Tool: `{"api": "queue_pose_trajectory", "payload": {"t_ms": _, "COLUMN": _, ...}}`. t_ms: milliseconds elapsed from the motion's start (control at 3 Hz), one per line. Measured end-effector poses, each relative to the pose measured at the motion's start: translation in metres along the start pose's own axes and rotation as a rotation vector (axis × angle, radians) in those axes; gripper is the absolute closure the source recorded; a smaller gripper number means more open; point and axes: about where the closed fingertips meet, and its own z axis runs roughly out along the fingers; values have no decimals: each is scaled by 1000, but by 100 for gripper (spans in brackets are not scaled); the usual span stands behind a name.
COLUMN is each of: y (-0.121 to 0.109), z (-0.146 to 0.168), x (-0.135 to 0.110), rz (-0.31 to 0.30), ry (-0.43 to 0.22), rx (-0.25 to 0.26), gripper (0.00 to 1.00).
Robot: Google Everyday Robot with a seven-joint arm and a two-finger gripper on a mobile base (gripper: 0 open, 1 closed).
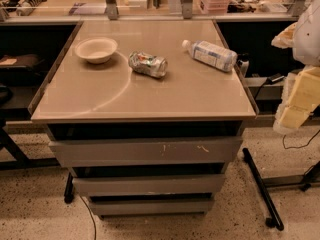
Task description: Open middle drawer
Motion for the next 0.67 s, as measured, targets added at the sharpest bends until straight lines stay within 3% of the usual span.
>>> {"api": "queue_pose_trajectory", "payload": {"t_ms": 333, "y": 2, "z": 8, "x": 3, "rz": 6, "ry": 9, "rx": 1, "gripper": 0}}
{"api": "queue_pose_trajectory", "payload": {"t_ms": 667, "y": 18, "z": 52, "x": 15, "rz": 16, "ry": -16, "rx": -57, "gripper": 0}}
